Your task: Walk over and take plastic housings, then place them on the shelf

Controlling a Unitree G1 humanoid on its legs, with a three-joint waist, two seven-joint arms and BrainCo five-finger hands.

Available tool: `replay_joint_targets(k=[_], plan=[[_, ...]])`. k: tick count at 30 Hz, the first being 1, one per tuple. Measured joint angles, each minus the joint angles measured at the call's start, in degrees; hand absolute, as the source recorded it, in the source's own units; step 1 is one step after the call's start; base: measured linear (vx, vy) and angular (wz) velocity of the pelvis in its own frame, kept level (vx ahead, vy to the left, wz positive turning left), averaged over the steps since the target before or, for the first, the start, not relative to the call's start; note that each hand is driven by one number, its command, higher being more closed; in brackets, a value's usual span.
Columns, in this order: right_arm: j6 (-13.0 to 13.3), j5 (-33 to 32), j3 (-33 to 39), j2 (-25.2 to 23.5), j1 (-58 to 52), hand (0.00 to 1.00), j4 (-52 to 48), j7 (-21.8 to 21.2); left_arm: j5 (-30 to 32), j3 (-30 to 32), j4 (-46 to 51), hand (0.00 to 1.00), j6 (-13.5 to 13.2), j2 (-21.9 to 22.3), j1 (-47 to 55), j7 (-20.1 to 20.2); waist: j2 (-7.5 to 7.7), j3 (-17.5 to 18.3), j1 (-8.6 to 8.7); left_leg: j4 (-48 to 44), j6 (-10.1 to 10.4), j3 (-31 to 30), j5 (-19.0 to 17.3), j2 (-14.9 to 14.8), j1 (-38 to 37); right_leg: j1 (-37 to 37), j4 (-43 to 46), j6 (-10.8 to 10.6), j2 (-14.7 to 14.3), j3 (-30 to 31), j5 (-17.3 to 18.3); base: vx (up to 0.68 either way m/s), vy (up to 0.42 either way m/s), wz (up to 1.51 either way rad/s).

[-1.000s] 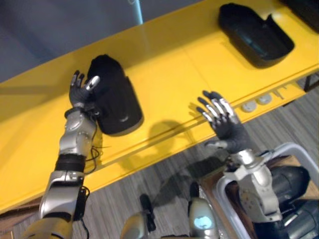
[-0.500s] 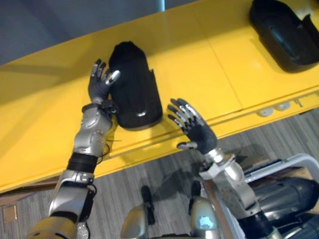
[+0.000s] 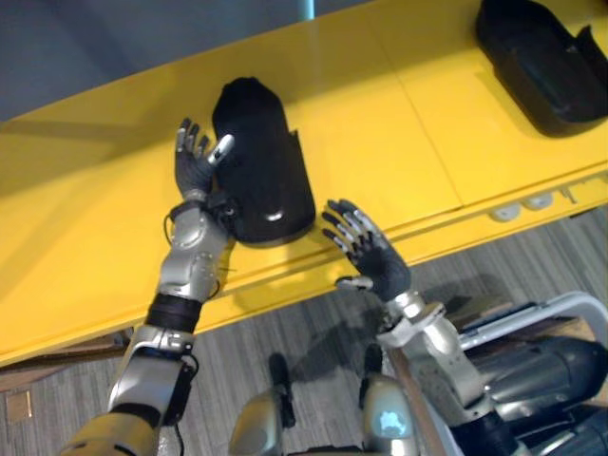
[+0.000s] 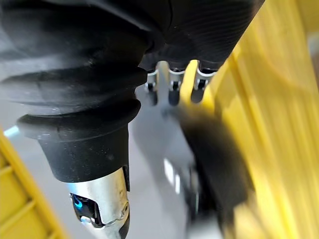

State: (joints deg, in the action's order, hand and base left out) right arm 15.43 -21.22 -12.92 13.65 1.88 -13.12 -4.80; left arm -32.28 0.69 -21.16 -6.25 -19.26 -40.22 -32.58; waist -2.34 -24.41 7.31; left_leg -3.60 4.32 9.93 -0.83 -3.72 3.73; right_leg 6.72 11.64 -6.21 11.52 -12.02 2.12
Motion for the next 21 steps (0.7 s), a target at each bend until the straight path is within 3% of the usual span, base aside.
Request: replay_joint_targets(k=[3,6,10,13,17,21], plan=[[3.51,2.12,7.47,0.17,-0.06,0.00,-2.67,4.30,3.12,6.58,0.00,0.00,-2.62,-2.06,-0.68,-5.48,0.01,0.01,0.70,1.54,0.11,0.19,0.47,0.12,-1.65,-0.91,-0.19,0.00,-0.05,0.22,0.00,0.01,0.003,-0.08],[6.95,3.02,11.02,2.04,0.44,0.00,-6.44,5.13,4.40,9.71,0.01,0.00,-3.74,-5.81,-3.44,-7.88,0.37,0.37,1.01,2.53,0.17,0.17,1.13,0.13,-2.11,-0.96,-0.20,0.01,-0.14,0.22,0.00,0.00,0.000,0.00],[7.26,3.87,11.29,3.82,2.01,0.00,-6.71,3.67,6.32,10.46,0.89,0.00,-4.35,-7.76,-4.82,-7.55,0.73,2.48,0.89,4.65,0.18,0.09,2.02,0.24,-3.91,-2.12,-0.74,0.00,-0.23,-0.10,0.00,0.01,0.003,0.01],[7.17,2.58,11.05,4.32,2.74,0.00,-6.72,0.07,6.35,10.93,8.07,0.00,-5.94,-7.66,0.26,-5.71,0.62,6.46,0.61,5.94,0.21,-0.08,2.23,0.25,-5.04,-3.64,-2.38,-0.23,-0.44,-0.64,-0.15,0.05,0.012,0.03],[4.96,-1.29,7.55,4.37,3.57,0.00,-6.80,-5.24,8.80,12.69,27.87,0.00,-6.04,-4.12,16.22,0.87,-0.43,10.18,-0.74,7.03,0.21,-1.68,2.23,0.35,-6.98,-7.84,-5.50,-0.87,-0.58,-2.81,-0.57,0.06,0.009,0.17],[1.33,-1.45,0.21,2.86,5.16,0.00,-6.12,-5.15,12.42,12.68,40.90,0.00,-4.84,3.61,34.01,7.96,-1.21,12.18,-4.89,7.12,0.33,-4.45,2.28,0.37,-7.66,-11.20,-7.48,-1.11,-0.64,-6.13,-0.74,0.02,-0.008,0.40]])
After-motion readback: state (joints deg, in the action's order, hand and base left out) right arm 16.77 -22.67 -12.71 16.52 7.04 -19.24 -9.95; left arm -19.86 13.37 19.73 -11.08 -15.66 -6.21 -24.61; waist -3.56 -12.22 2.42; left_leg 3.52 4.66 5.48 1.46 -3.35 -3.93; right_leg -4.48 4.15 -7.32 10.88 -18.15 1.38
